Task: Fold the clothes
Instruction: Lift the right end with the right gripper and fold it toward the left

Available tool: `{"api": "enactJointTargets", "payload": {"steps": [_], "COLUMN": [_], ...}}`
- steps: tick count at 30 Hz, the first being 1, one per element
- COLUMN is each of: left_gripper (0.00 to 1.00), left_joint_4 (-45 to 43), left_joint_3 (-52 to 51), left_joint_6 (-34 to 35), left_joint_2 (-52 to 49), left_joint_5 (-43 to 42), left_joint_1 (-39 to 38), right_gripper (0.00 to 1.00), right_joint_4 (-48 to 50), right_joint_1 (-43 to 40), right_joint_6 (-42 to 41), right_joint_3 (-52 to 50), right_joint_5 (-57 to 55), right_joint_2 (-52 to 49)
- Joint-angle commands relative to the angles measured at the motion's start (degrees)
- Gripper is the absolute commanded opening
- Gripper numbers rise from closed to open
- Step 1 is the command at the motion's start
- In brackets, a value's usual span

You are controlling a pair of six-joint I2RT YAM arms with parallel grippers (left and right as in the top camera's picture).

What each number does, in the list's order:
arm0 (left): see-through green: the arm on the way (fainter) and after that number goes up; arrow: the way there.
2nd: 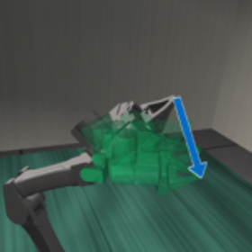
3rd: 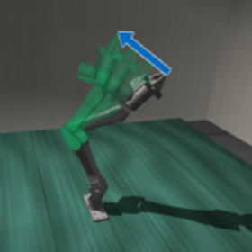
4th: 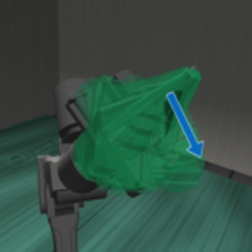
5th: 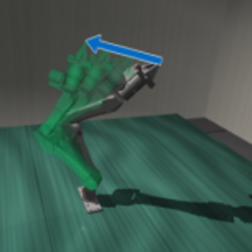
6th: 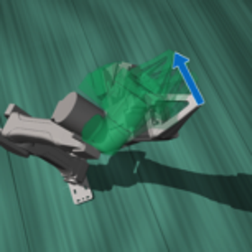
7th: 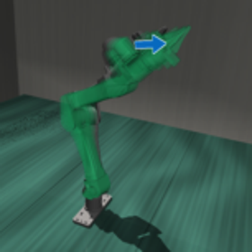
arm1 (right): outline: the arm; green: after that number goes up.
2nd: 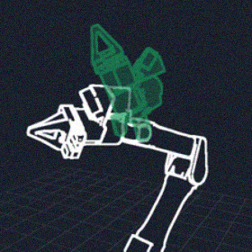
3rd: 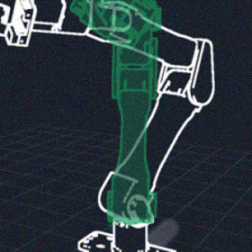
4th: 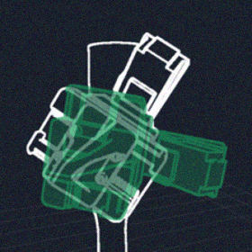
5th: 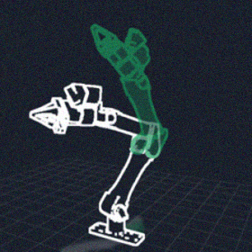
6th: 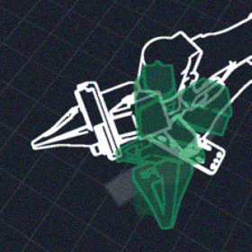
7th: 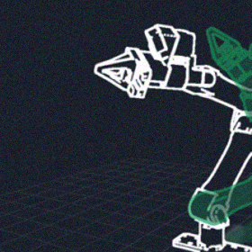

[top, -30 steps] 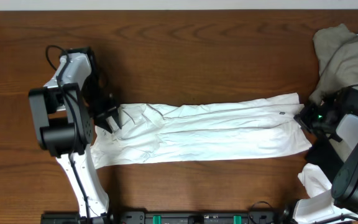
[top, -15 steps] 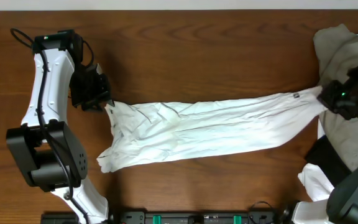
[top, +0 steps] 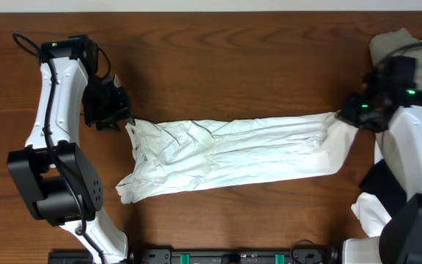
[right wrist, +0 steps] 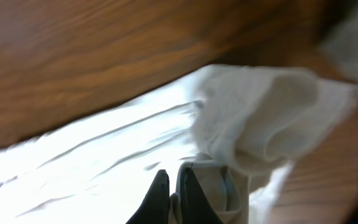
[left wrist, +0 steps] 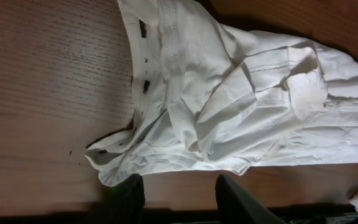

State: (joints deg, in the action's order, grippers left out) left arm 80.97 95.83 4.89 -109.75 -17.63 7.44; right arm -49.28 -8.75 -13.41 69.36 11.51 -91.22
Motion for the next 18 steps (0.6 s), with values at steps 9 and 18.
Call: {"api": "enactJointTargets", "payload": {"steps": [9,18], "left_gripper": [0.41,0.41], "left_joint_4": [0.3,0.3], "left_joint_3": [0.3,0.3], "left_joint_6": [0.8,1.4], "left_joint_2": [-0.1,-0.1], "left_joint_5": [0.1,0.1], "left_joint_1": [0.1,0.1], "right_gripper": [0.01,0.01], "right_joint_4": [-0.2,-0.2], "right_joint_1": [18.9,31.0], "right_joint_6": [-8.2,-13.5], "right_joint_3": [0.5,0.2], "right_joint_5": [-2.9,-6.0], "right_joint_2": [0.9,-0.4]}}
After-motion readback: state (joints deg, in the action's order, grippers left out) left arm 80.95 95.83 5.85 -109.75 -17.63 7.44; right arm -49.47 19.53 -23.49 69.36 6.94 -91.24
